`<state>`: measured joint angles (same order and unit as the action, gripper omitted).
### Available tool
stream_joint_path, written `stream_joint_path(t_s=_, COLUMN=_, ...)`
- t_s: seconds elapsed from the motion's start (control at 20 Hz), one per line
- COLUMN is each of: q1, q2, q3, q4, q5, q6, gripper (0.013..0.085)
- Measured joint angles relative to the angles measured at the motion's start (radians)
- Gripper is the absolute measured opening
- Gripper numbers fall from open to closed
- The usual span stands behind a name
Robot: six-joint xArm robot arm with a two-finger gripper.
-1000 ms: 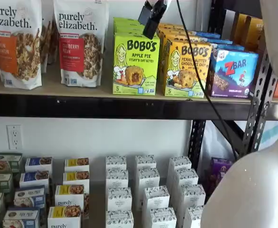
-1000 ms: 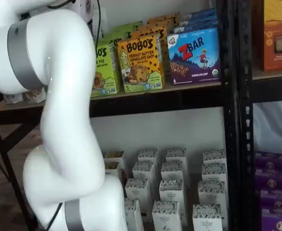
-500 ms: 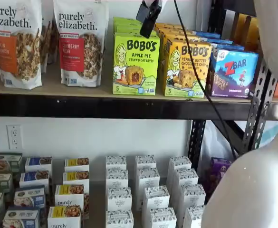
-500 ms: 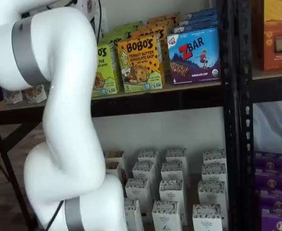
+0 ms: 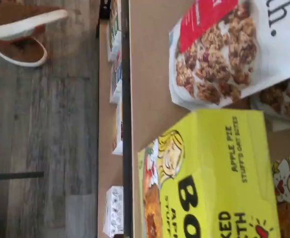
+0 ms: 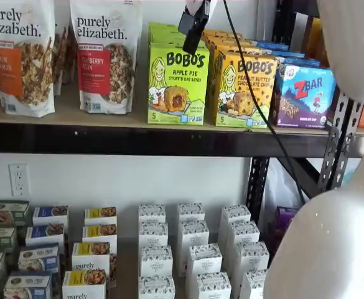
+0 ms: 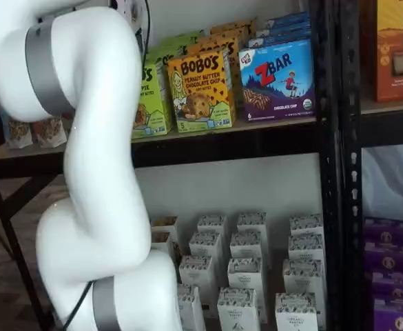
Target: Pick the green box on the top shelf, the fourth from the left
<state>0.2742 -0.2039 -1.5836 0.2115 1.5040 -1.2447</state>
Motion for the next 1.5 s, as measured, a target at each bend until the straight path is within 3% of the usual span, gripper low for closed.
stream_joint_path(t_s=0.4, q1=-0.032, q2=0.052, q3=-0.036, q4=-0.021, q5=0.029, q6=-0.040, gripper=0.0850)
stream_joint_path(t_s=0.8, q1=-0.067, q2=0.113, q3=-0.097, q4=-0.022, q5=0.114, q6=-0.078, gripper=0.0850)
stream_joint_path(t_s=1.5, q1=-0.050, q2=0.111, q3=-0.062, q4=-0.048, q5=0.097, q6=-0.071, gripper=0.0850)
